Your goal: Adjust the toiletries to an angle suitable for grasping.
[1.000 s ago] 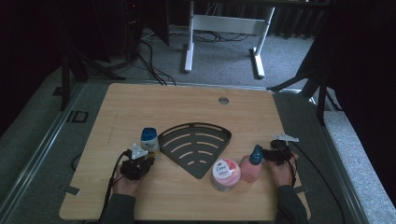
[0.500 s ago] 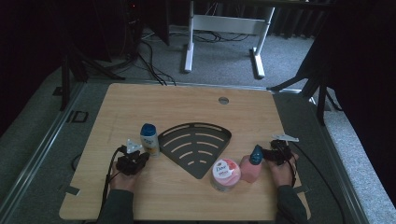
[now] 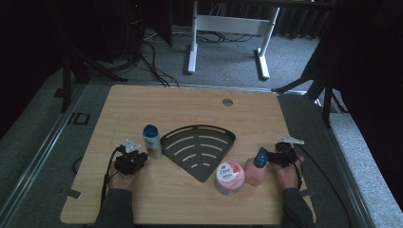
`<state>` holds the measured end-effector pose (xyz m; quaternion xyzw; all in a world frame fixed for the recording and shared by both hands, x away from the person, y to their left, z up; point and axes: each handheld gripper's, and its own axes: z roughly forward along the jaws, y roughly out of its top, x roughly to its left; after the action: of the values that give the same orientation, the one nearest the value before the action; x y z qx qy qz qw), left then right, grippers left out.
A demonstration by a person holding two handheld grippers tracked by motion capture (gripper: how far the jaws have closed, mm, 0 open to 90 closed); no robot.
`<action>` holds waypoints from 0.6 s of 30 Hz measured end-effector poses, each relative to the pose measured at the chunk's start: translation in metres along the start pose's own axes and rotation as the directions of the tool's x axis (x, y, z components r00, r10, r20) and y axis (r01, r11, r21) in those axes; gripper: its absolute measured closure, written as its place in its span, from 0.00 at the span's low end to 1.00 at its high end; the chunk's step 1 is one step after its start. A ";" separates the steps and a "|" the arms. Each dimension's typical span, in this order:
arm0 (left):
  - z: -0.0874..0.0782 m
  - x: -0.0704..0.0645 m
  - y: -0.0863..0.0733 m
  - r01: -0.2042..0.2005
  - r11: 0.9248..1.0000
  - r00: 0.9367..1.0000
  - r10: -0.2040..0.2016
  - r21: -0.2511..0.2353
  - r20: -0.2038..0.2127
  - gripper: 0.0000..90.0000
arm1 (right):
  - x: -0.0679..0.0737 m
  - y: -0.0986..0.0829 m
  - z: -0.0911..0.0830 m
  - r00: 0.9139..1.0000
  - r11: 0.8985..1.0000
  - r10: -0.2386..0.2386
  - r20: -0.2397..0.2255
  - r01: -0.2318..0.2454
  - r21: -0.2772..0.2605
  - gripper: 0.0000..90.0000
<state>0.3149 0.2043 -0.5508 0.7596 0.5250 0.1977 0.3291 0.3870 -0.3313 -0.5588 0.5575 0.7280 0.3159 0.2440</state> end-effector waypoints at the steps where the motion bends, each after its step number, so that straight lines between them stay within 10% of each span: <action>1: 0.002 0.007 -0.001 -0.013 1.000 1.000 0.013 -0.002 0.006 0.89 | 0.000 0.001 0.000 1.000 1.000 -0.002 -0.002 0.002 0.002 0.25; 18: 0.008 0.018 -0.005 0.000 0.999 1.000 0.000 -0.044 0.004 0.68 | -0.005 -0.002 -0.020 0.995 1.000 0.003 -0.104 -0.002 0.017 0.55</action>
<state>0.3233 0.2203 -0.5609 0.7526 0.5198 0.2078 0.3468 0.3729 -0.3405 -0.5470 0.5433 0.7416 0.3386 0.2007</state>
